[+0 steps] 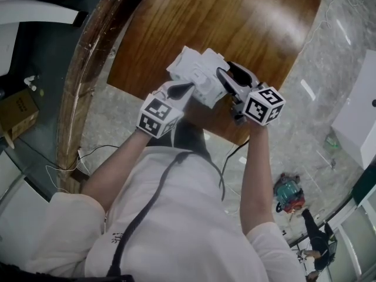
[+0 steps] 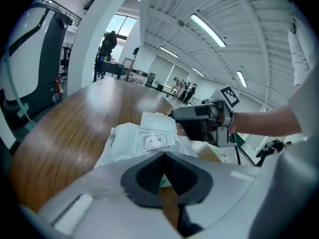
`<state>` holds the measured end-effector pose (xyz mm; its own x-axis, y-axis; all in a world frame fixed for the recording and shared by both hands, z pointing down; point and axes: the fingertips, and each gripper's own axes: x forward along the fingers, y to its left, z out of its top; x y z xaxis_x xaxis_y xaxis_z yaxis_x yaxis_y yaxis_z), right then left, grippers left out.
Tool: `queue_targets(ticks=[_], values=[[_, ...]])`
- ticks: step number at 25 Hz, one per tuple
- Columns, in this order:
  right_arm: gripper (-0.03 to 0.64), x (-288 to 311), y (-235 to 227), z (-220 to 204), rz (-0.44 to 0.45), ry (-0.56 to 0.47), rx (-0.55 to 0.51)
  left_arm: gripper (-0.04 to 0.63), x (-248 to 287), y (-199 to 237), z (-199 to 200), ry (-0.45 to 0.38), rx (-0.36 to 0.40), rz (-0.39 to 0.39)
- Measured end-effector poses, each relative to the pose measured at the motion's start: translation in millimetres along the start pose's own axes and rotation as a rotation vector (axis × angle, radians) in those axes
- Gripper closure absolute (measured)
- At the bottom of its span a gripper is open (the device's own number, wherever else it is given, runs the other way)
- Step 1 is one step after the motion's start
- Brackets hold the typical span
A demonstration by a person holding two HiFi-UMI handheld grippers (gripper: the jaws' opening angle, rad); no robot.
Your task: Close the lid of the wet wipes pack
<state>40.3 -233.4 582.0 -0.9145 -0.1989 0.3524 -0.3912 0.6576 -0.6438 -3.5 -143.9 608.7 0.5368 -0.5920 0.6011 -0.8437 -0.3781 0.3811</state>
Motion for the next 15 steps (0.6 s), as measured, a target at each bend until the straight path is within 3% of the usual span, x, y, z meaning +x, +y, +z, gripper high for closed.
queue_targets(ticks=[15], values=[[0.436,-7,29,0,0.015,-0.019,-0.038,0.589,-5,-1,-5,0.005,0.013,-0.013]])
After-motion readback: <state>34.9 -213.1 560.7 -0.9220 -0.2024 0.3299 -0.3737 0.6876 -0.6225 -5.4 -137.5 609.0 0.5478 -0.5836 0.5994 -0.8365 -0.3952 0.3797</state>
